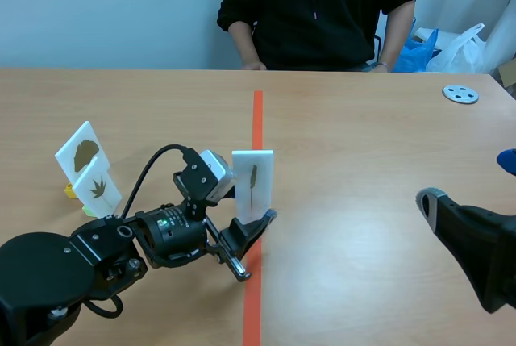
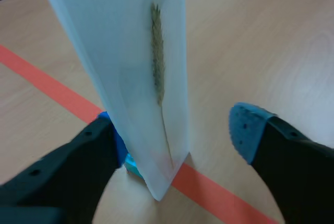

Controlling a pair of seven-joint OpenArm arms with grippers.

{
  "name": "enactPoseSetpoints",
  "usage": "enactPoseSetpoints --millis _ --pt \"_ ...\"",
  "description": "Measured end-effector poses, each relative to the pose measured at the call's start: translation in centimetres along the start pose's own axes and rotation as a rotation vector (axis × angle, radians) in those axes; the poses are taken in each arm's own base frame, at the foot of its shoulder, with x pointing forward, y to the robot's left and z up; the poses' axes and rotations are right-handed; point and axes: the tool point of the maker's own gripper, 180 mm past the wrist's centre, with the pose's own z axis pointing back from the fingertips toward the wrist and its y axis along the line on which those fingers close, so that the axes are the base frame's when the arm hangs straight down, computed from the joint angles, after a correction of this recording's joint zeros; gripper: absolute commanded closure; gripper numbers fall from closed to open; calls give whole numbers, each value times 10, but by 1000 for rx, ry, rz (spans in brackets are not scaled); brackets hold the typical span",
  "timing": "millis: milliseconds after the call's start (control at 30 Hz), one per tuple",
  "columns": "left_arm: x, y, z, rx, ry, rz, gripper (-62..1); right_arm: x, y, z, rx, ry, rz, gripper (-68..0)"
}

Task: Sort the leaf by its shape. The table is split by an orange tape line. A compound leaf with several leaflets goes to the left side, a simple leaf with one blade goes to the right side. Return to the home posture when a red brick is placed on the table.

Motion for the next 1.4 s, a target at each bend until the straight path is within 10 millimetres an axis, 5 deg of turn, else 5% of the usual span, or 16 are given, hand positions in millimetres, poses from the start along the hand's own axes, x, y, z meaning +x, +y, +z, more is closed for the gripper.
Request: enactPoseSetpoints --millis 300,633,933,1400 --pt "0 2 0 11 0 -7 -55 0 0 0 0 0 0 -679" --pt "9 2 0 4 -39 86 -55 0 0 0 0 0 0 -679" --pt "50 -5 6 -23 -51 77 -55 0 0 0 0 0 0 -679" --pt "46 31 70 272 -21 270 -55 0 0 0 0 -1 0 -679"
